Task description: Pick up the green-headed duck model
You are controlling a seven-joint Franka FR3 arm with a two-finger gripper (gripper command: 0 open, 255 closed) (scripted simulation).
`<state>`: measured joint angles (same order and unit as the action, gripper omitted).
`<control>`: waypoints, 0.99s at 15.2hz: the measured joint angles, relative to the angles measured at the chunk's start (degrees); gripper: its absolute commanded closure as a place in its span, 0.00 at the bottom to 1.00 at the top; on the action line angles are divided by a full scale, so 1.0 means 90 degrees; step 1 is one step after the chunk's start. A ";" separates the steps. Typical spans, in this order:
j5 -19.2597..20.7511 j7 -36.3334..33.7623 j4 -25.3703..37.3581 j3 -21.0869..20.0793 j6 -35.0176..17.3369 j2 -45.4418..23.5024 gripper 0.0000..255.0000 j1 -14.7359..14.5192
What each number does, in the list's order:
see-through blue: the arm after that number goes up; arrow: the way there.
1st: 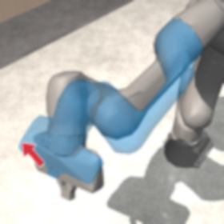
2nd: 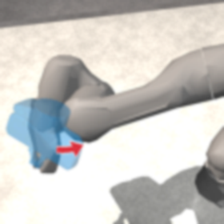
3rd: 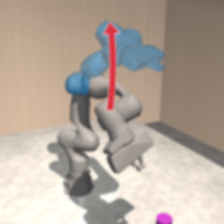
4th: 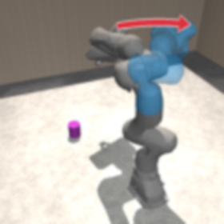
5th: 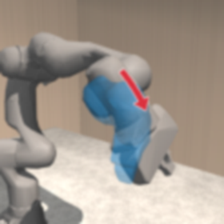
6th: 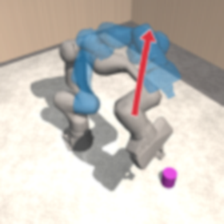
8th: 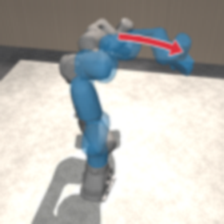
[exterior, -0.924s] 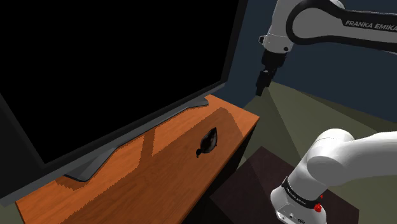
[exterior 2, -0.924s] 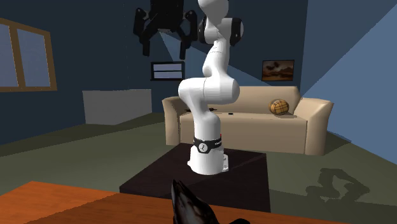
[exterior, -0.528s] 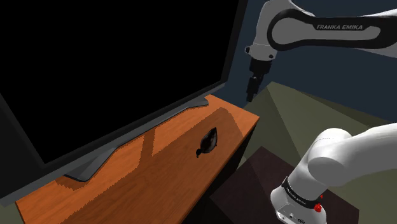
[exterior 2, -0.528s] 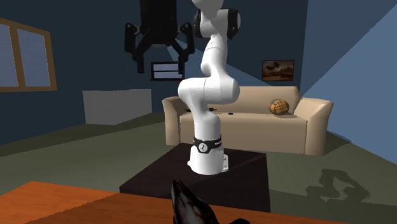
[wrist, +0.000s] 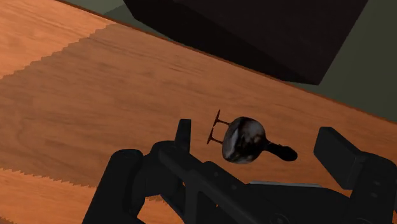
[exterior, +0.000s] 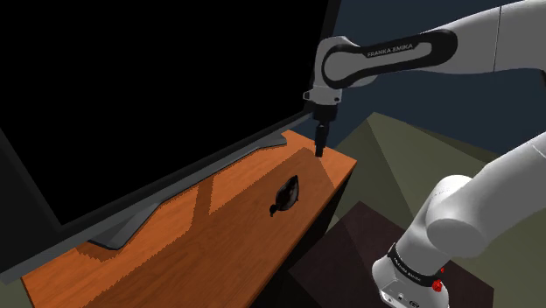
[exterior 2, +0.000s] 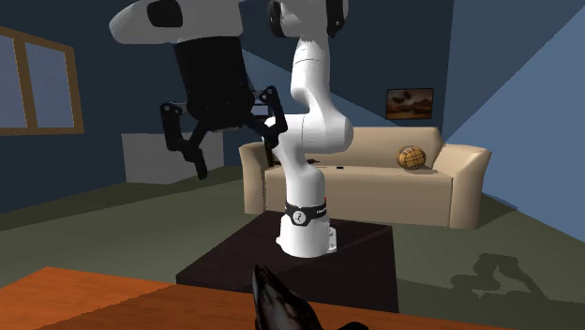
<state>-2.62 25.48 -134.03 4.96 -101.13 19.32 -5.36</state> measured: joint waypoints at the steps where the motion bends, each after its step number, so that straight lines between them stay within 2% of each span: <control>1: -0.0090 0.0190 0.0041 0.0040 -0.0042 -0.0227 0.00 -0.0044; 8: -0.0858 0.1407 0.0643 0.0027 -0.0302 -0.2092 0.00 -0.0378; 15: -0.1010 0.1716 0.0517 0.0004 -0.0776 -0.2610 0.00 -0.0395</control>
<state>-11.71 40.93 -129.38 5.00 -108.12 -4.17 -8.92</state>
